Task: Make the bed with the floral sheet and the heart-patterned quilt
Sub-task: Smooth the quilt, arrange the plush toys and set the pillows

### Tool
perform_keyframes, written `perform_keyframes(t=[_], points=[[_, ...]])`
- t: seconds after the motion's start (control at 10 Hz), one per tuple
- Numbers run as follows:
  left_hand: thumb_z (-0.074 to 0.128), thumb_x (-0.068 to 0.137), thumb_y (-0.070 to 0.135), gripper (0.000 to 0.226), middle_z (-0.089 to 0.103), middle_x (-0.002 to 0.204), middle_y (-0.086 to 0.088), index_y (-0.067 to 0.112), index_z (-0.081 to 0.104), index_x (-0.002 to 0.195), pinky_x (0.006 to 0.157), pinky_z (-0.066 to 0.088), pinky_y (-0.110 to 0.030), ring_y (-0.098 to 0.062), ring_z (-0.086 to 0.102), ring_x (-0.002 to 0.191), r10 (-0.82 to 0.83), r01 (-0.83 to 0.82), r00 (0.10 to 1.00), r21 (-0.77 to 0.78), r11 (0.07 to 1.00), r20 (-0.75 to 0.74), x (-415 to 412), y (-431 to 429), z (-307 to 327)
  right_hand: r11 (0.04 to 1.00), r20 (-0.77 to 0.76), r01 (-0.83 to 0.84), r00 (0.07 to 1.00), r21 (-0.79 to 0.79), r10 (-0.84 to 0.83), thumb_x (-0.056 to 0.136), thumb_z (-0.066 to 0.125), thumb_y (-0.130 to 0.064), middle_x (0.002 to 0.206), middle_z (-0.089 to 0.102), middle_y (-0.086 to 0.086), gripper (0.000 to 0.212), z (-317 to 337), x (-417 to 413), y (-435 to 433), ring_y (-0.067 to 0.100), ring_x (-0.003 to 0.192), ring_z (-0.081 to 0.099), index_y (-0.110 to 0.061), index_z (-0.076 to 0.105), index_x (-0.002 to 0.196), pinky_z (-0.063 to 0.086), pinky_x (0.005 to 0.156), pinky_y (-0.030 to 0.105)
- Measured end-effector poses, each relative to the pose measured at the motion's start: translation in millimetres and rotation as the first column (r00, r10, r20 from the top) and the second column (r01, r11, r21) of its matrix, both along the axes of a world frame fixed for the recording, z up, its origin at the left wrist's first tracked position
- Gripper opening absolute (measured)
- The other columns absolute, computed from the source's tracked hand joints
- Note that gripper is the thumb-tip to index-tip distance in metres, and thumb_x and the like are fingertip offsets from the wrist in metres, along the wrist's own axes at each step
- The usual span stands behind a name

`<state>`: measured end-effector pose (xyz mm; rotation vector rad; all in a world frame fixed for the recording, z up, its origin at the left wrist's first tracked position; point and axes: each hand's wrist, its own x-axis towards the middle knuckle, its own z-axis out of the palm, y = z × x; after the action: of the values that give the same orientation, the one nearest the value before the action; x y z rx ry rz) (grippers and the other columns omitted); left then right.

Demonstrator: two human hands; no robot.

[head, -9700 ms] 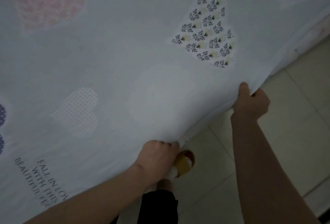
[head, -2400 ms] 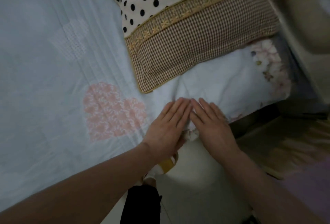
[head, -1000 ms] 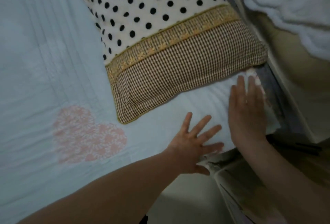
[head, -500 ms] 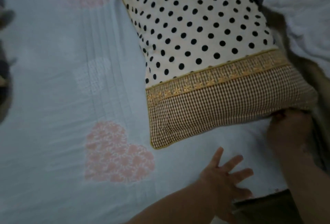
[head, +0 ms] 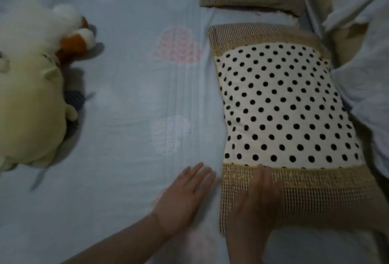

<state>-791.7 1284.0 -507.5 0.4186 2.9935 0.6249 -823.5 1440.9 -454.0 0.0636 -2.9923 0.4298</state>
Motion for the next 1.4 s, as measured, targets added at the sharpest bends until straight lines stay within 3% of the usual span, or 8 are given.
perform_keyframes(t=[0.2, 0.4, 0.5, 0.7, 0.9, 1.1, 1.2, 1.4], points=[[0.063, 0.08, 0.007, 0.078, 0.031, 0.157, -0.016, 0.006, 0.031, 0.151, 0.115, 0.024, -0.053, -0.036, 0.025, 0.146, 0.224, -0.226, 0.974, -0.104, 0.969, -0.027, -64.9, -81.5, 5.1, 0.968, 0.058, -0.236, 0.971, 0.084, 0.232, 0.096, 0.055, -0.016, 0.165, 0.009, 0.006, 0.074, -1.4, -88.5, -105.4, 0.032, 0.151, 0.009, -0.024, 0.014, 0.158, 0.021, 0.118, 0.055], [0.022, 0.095, 0.04, 0.067, 0.017, 0.163, -0.01, 0.014, 0.014, 0.157, 0.119, 0.007, -0.055, -0.032, 0.007, 0.151, 0.37, -0.357, 0.928, -0.187, 0.915, 0.038, -164.6, -130.5, -21.9, 0.941, 0.178, -0.317, 0.939, 0.119, 0.294, 0.106, 0.026, -0.035, 0.165, -0.007, -0.002, 0.06, -43.9, -213.1, -197.2, 0.027, 0.151, -0.007, -0.03, -0.006, 0.157, 0.005, 0.121, 0.05], [0.012, 0.094, 0.062, 0.075, 0.003, 0.165, -0.002, 0.023, 0.005, 0.158, 0.116, -0.005, -0.061, -0.029, -0.006, 0.152, 0.393, -0.354, 0.914, -0.278, 0.893, 0.098, -180.6, -128.9, -57.8, 0.969, 0.312, -0.238, 0.928, 0.069, 0.206, 0.102, 0.017, -0.053, 0.165, -0.006, -0.01, 0.063, -96.2, -234.2, -181.1, 0.024, 0.151, -0.007, -0.03, -0.002, 0.157, -0.001, 0.121, 0.049], [0.019, 0.096, 0.064, 0.076, 0.015, 0.163, -0.009, 0.017, 0.024, 0.156, 0.113, 0.007, -0.069, -0.036, 0.008, 0.15, 0.384, -0.344, 0.922, -0.34, 0.875, 0.056, -167.6, -118.8, -88.1, 0.999, 0.309, 0.042, 0.95, 0.018, -0.046, 0.1, 0.018, -0.061, 0.165, 0.005, 0.004, 0.076, -137.6, -207.3, -153.2, 0.031, 0.147, 0.021, -0.014, 0.003, 0.158, 0.027, 0.117, 0.049], [0.018, 0.095, 0.065, 0.078, 0.009, 0.164, -0.008, 0.017, 0.018, 0.157, 0.113, 0.002, -0.069, -0.036, 0.003, 0.151, 0.393, -0.337, 0.914, -0.349, 0.874, 0.103, -176.2, -127.3, -86.8, 0.995, 0.274, 0.032, 0.96, 0.095, -0.057, 0.099, 0.029, -0.055, 0.164, 0.009, 0.013, 0.068, -122.6, -111.5, -129.9, 0.038, 0.143, 0.027, -0.02, 0.021, 0.157, 0.041, 0.107, 0.055], [0.012, 0.093, 0.071, 0.079, 0.003, 0.165, -0.005, 0.025, 0.01, 0.158, 0.115, 0.0, -0.067, -0.034, -0.004, 0.151, 0.353, -0.288, 0.923, -0.334, 0.898, 0.154, -162.4, -122.4, -74.7, 0.989, 0.311, -0.017, 0.95, 0.144, -0.029, 0.102, 0.022, -0.039, 0.165, 0.003, 0.006, 0.048, -134.2, -3.6, -56.0, 0.037, 0.15, 0.01, -0.034, 0.041, 0.146, 0.022, 0.116, 0.059], [0.027, 0.093, 0.072, 0.078, 0.016, 0.163, -0.011, 0.025, 0.027, 0.155, 0.112, 0.011, -0.07, -0.04, 0.009, 0.149, 0.198, -0.155, 0.972, -0.28, 0.947, 0.13, -103.8, -111.3, -64.3, 0.993, 0.615, 0.075, 0.789, -0.093, -0.002, 0.1, 0.023, -0.039, 0.164, 0.011, 0.008, 0.05, -193.6, 137.7, -8.2, 0.036, 0.147, 0.02, -0.031, 0.044, 0.145, 0.025, 0.115, 0.056], [0.053, 0.081, 0.072, 0.077, 0.039, 0.154, -0.012, 0.03, 0.046, 0.146, 0.102, 0.027, -0.072, -0.038, 0.025, 0.146, -0.012, 0.073, 0.97, -0.247, 0.966, 0.242, 60.8, -75.2, -52.3, 0.991, 0.442, -0.071, 0.889, -0.115, 0.115, 0.093, 0.036, -0.033, 0.147, 0.046, 0.016, 0.046, -146.7, 202.8, -13.4, 0.037, 0.129, 0.05, -0.024, 0.05, 0.136, 0.038, 0.104, 0.05]])
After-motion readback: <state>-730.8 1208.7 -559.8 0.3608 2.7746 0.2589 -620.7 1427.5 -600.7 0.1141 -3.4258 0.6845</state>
